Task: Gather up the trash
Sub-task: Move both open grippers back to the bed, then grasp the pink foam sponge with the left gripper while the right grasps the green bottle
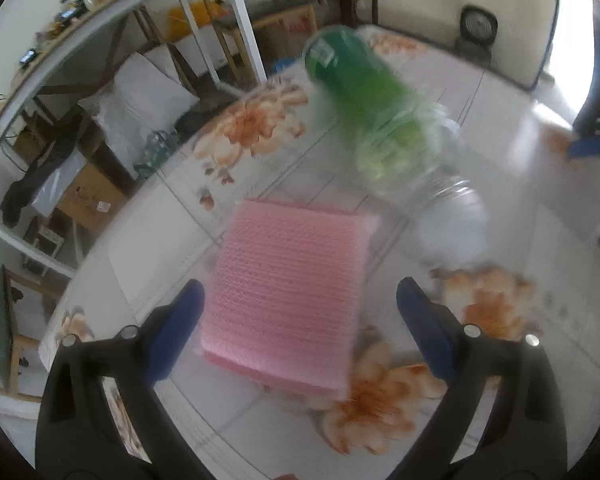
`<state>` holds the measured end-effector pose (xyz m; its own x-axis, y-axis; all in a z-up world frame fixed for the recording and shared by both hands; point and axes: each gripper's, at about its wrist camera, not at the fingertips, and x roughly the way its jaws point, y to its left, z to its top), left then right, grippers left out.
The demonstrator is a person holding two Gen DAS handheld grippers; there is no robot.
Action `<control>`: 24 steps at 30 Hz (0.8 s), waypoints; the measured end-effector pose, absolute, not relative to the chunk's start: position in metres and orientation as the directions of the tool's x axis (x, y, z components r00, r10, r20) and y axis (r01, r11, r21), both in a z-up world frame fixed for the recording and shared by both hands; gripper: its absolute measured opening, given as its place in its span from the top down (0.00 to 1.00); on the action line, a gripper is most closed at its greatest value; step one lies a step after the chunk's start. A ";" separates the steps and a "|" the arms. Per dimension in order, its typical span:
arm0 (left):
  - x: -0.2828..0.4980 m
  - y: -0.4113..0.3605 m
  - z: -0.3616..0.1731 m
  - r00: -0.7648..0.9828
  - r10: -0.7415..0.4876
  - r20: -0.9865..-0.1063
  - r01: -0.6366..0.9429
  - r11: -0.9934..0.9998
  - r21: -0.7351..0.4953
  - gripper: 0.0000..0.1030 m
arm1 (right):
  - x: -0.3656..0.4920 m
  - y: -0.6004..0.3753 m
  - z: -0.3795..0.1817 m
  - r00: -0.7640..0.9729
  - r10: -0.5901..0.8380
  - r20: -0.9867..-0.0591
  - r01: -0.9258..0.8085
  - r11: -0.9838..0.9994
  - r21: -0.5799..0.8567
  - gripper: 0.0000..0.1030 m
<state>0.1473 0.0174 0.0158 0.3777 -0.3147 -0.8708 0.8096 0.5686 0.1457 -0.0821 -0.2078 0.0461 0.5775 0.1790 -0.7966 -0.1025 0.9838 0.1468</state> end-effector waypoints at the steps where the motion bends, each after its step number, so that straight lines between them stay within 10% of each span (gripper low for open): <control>1: 0.151 0.017 0.014 0.367 -0.317 -0.875 0.813 0.566 0.136 0.10 | -0.082 -0.209 0.045 0.576 0.183 -0.797 -0.101 0.983 0.153 0.06; 9: 0.164 0.024 -0.006 0.316 -0.362 -0.877 0.798 0.601 0.040 0.10 | -0.078 -0.213 0.046 0.581 0.183 -0.793 -0.085 0.983 0.165 0.06; 12: 0.157 0.033 -0.003 0.332 -0.402 -0.853 0.766 0.643 -0.004 0.25 | -0.078 -0.213 0.044 0.578 0.176 -0.797 -0.082 0.984 0.158 0.06; 24: 0.066 0.084 0.001 0.506 -0.235 -0.830 0.410 0.912 -0.008 0.27 | -0.061 -0.225 0.059 0.617 0.173 -0.768 0.022 0.971 0.237 0.06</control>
<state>0.0661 0.0839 0.0010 0.5060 -0.2349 -0.8300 0.4098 0.9121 -0.0083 -0.0609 -0.2252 0.0594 0.6168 0.1731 -0.7678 0.0224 0.9713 0.2369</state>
